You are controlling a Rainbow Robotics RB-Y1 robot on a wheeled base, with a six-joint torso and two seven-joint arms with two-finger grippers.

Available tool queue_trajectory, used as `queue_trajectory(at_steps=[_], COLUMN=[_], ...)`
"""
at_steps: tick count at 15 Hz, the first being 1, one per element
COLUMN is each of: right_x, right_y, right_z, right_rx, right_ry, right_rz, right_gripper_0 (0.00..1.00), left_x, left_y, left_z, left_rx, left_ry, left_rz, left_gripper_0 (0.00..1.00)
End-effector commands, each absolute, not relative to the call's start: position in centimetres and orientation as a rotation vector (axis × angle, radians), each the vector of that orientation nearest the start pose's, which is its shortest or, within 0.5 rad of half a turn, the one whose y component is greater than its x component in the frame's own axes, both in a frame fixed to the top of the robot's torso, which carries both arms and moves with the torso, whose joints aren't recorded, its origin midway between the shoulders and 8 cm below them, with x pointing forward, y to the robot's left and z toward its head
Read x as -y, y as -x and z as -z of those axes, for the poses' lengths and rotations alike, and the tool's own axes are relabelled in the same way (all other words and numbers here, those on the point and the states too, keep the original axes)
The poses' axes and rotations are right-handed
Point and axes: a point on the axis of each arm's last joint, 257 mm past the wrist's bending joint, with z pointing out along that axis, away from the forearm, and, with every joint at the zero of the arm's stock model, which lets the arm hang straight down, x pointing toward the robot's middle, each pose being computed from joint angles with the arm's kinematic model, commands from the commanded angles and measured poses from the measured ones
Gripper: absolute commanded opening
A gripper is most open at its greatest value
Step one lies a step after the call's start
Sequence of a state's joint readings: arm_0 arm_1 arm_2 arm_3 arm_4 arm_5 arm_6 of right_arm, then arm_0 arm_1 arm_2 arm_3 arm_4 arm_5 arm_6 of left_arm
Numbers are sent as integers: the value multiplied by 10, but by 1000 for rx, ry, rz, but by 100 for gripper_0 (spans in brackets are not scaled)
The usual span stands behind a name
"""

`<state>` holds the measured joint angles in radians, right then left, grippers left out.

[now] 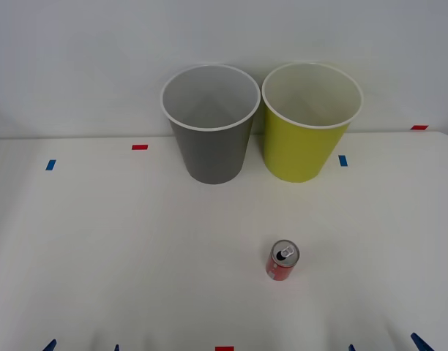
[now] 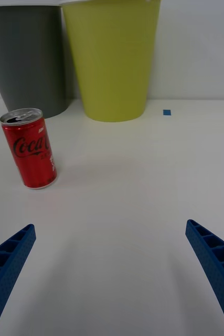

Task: Put cans in the gray bin and PET bottles in the light green bin.

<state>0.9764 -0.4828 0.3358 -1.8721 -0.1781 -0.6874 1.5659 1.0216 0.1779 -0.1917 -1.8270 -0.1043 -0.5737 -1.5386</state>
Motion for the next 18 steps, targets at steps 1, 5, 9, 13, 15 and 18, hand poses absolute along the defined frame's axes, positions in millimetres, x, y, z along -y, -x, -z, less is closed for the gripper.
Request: queue_trajectory(at_steps=[1, 5, 9, 13, 15, 18], right_x=[216, 187, 171, 148, 137, 126], right_y=[-221, -247, -270, -300, -313, -327], right_z=[306, 305, 310, 300, 295, 290], right_rx=[-1617, -1560, -1532, -1502, -1490, -1478], right_ry=[202, 260, 246, 234, 253, 274], right_rz=[-202, -288, -308, -331, -345, -344], right_gripper_0=[100, 100, 100, 100, 100, 100], left_x=[-254, -254, -254, -254, -254, -254], left_y=[-205, -205, -205, -205, -205, -205], left_z=[334, 334, 334, 334, 334, 334], left_rx=[-1740, -1740, -1740, -1740, -1740, -1740], left_ry=[-123, -123, -123, -123, -123, -123], left_rz=[-107, -107, -107, -107, -107, -107], left_gripper_0=[100, 100, 100, 100, 100, 100])
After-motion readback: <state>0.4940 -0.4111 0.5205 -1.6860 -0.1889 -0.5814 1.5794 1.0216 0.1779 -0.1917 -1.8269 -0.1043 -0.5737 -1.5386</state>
